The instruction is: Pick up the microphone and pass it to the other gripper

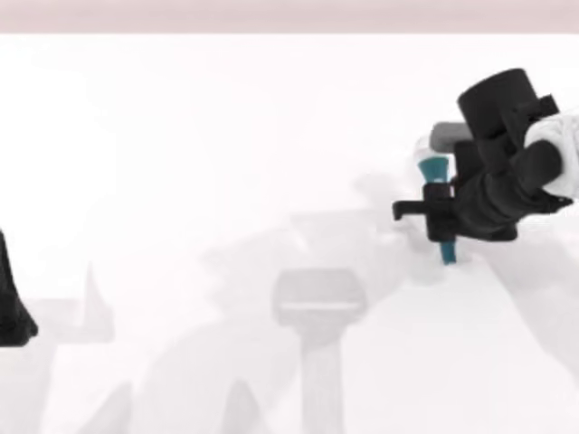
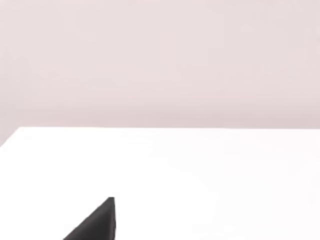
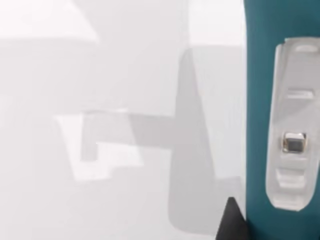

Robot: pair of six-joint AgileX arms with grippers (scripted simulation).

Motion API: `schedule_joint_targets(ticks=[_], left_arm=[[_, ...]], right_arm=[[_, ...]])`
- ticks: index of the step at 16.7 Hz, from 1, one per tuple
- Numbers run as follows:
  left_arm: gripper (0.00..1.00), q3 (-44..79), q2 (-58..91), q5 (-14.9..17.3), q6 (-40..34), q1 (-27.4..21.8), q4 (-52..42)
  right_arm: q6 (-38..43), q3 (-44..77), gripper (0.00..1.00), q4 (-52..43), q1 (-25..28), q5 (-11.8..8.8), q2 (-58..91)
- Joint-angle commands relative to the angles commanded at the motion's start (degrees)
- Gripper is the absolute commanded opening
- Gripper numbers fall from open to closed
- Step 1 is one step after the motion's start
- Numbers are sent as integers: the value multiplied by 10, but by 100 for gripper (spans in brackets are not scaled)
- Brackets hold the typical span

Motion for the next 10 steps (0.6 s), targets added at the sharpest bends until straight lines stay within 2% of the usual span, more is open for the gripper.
schedule_joint_targets(ticks=[10], left_arm=[[100,0,0,0,0,0,0]], right_arm=[[-126,-142,0,525,-5,-161,-128]])
